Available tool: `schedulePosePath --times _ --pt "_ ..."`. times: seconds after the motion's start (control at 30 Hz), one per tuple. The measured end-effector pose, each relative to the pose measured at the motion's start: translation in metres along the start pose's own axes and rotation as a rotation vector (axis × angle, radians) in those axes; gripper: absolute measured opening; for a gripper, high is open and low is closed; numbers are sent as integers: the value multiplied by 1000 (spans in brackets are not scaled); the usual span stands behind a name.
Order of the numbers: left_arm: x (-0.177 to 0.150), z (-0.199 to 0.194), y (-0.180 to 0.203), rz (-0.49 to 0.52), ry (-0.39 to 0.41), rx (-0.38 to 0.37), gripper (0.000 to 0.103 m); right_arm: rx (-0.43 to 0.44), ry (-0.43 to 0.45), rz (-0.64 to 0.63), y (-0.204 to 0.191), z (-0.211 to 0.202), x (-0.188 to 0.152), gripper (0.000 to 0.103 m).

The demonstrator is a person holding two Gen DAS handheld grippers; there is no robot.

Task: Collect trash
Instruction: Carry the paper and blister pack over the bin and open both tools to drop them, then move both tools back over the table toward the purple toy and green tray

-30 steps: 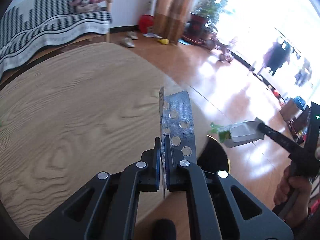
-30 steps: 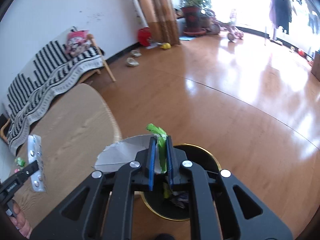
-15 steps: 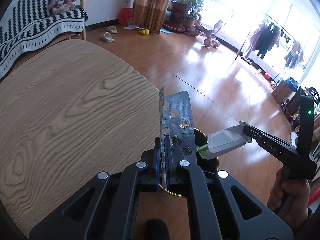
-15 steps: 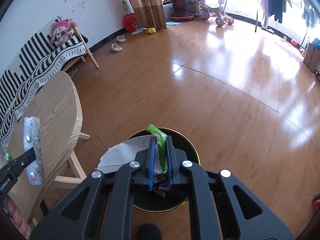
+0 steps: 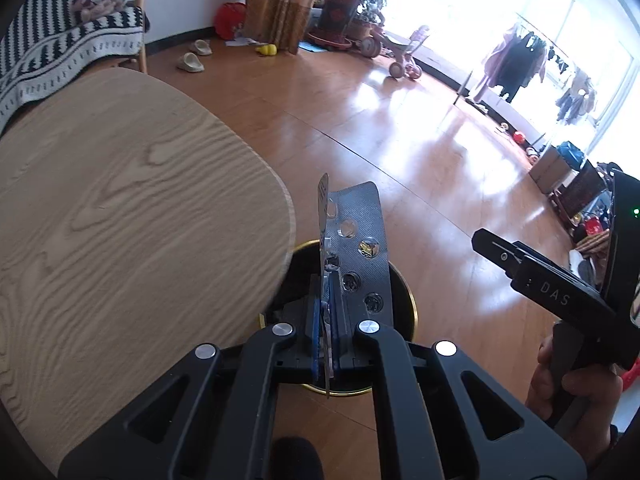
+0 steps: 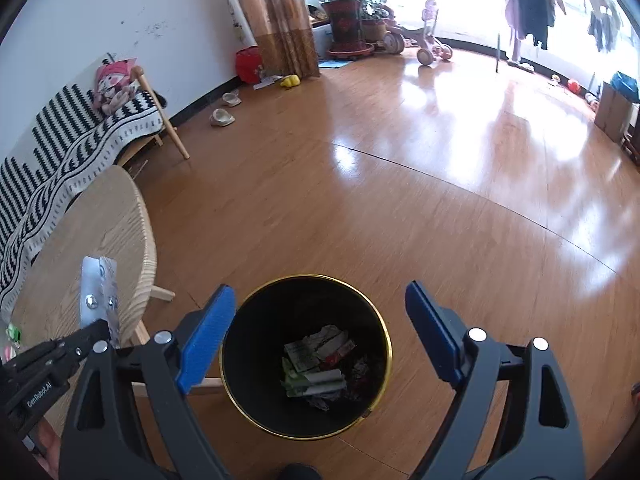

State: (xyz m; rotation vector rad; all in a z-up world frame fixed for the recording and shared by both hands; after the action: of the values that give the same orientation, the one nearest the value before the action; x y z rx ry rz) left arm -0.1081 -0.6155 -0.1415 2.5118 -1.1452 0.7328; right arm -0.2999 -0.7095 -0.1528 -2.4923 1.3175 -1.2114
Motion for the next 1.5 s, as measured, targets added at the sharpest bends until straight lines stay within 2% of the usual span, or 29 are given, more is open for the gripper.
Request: schedulePosePath --times 0.2,0.3,0.33,0.37,0.4,0.43,0.63,0.73,0.8,0.93,1.1,1.23,1.37,1.5 --pt "1 15 23 10 -8 -57 3 -34 21 32 21 -8 -1 84" --pt "1 21 34 14 -14 -86 8 -44 37 48 29 -13 0 85" --pt "0 24 36 17 -24 -87 13 -48 43 52 31 -14 1 86" --pt "0 25 37 15 -31 -89 32 -52 50 56 33 -16 1 87" --pt "0 26 36 9 -32 -85 59 -52 53 59 35 -17 1 87" --pt "0 25 34 2 -21 -81 67 -51 53 63 36 -17 1 87" --pt "8 8 19 2 31 -56 73 -34 57 69 25 -16 5 87" --pt "11 -7 -5 -18 49 -25 83 -18 61 39 3 -12 8 88" --pt "13 -20 -32 -36 68 15 90 7 53 19 -17 -6 9 88" --pt "12 -47 -100 -93 101 110 92 77 39 -44 -79 9 13 88" --pt "-1 -85 -209 -202 123 243 92 182 6 -167 -187 34 6 88" --pt "-24 -115 -306 -302 136 362 92 277 -41 -280 -283 53 -11 88" --pt "-61 -143 -407 -440 123 474 93 362 -92 -397 -375 69 -39 88" --pt "-94 -161 -484 -518 113 574 93 434 -151 -492 -453 82 -73 88"
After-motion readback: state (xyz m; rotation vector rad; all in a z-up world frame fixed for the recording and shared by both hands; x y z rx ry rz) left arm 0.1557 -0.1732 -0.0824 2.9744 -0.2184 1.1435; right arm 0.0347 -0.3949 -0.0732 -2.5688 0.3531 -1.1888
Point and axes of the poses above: each gripper's, at about its wrist camera, not at the fingertips, and z roughly the way its jaws point, y to its right, x to its top, the point moved 9 cm from there along z, roughly the way its jaws point, and after that the axes turned 15 degrees about x, right-handed, at the moved point
